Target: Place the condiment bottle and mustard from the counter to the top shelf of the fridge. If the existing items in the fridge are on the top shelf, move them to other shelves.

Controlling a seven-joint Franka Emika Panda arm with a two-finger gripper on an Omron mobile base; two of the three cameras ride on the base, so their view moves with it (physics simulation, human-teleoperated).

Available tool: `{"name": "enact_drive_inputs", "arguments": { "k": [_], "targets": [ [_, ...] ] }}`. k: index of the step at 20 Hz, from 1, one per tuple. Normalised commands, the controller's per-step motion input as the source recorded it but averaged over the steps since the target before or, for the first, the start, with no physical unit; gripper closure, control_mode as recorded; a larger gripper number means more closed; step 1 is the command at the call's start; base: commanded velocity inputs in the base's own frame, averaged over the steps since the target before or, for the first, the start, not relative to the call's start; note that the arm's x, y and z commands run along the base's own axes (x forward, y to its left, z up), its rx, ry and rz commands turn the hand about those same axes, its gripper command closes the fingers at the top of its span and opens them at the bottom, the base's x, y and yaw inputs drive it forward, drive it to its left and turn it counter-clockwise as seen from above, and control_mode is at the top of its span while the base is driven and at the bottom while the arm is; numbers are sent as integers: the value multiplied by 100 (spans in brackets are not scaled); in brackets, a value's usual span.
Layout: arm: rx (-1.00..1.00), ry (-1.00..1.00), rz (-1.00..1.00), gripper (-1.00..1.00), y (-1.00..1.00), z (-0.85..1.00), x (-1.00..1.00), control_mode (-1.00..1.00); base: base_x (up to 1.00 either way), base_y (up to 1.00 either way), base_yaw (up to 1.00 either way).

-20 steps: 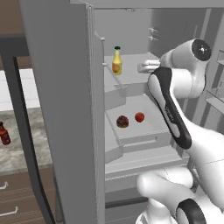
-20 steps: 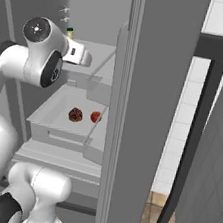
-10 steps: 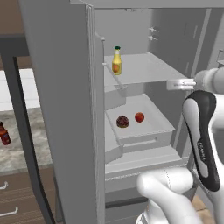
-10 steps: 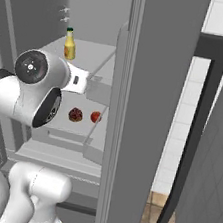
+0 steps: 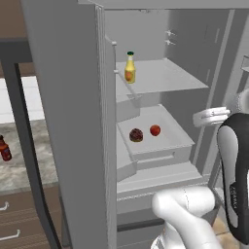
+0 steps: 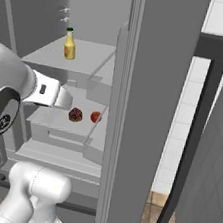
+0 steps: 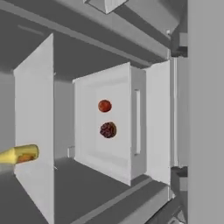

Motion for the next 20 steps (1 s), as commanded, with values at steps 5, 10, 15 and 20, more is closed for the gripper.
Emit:
{"name": "enact_drive_inputs", "arguments": {
  "k": [5, 10, 15, 20],
  "targets": [
    [-21, 44, 0, -100, 33, -21, -85, -100, 0, 0, 0],
    [-7, 10, 0, -100, 18, 0, -10, -100, 0, 0, 0],
    [0, 0, 2, -100, 0, -6, -40, 100, -60, -6, 9],
    [0, 0, 0, -100, 0, 0, 0, 100, -100, -36, 21]
  ]
}}
